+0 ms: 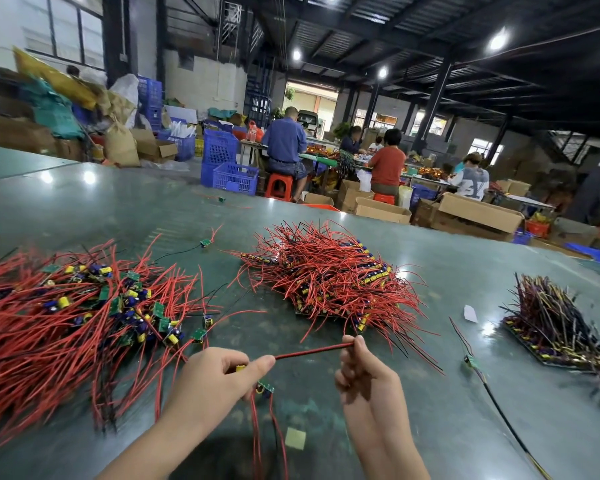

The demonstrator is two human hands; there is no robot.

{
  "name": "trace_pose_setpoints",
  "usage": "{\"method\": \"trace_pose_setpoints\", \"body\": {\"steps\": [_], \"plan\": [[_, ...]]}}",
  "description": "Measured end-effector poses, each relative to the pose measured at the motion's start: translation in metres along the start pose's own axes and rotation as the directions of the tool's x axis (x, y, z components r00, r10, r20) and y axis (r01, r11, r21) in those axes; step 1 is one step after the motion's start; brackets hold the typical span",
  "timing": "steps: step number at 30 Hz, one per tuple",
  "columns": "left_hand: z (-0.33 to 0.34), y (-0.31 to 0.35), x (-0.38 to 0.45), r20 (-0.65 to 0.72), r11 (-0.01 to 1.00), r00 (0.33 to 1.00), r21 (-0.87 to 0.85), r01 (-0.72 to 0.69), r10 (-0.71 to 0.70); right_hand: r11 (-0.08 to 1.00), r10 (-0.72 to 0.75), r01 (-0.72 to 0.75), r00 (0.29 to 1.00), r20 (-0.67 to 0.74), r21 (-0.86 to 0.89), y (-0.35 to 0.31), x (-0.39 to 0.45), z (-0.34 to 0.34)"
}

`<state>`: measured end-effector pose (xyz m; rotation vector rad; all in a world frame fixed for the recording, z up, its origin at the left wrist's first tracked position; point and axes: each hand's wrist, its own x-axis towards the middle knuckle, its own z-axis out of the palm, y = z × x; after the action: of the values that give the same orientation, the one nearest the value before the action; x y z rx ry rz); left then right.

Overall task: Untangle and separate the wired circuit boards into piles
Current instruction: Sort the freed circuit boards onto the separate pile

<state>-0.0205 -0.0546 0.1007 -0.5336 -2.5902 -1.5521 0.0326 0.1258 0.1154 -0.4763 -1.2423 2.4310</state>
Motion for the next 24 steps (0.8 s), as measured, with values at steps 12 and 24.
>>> {"method": "trace_pose_setpoints", "body": {"steps": [12, 24], "plan": [[-0.026, -0.019, 0.019, -0.303, 0.746, 0.919, 0.666, 0.016, 0.251, 0.776, -0.161, 0.183, 0.983, 0.092, -0.604, 0.017, -0.003, 0.005], [0.03, -0.029, 0.0, 0.239, 0.838, 0.963, 0.494, -0.232, 0.125, 0.716, -0.14, 0.229, 0.973, 0.186, -0.66, 0.019, -0.004, 0.004]]}}
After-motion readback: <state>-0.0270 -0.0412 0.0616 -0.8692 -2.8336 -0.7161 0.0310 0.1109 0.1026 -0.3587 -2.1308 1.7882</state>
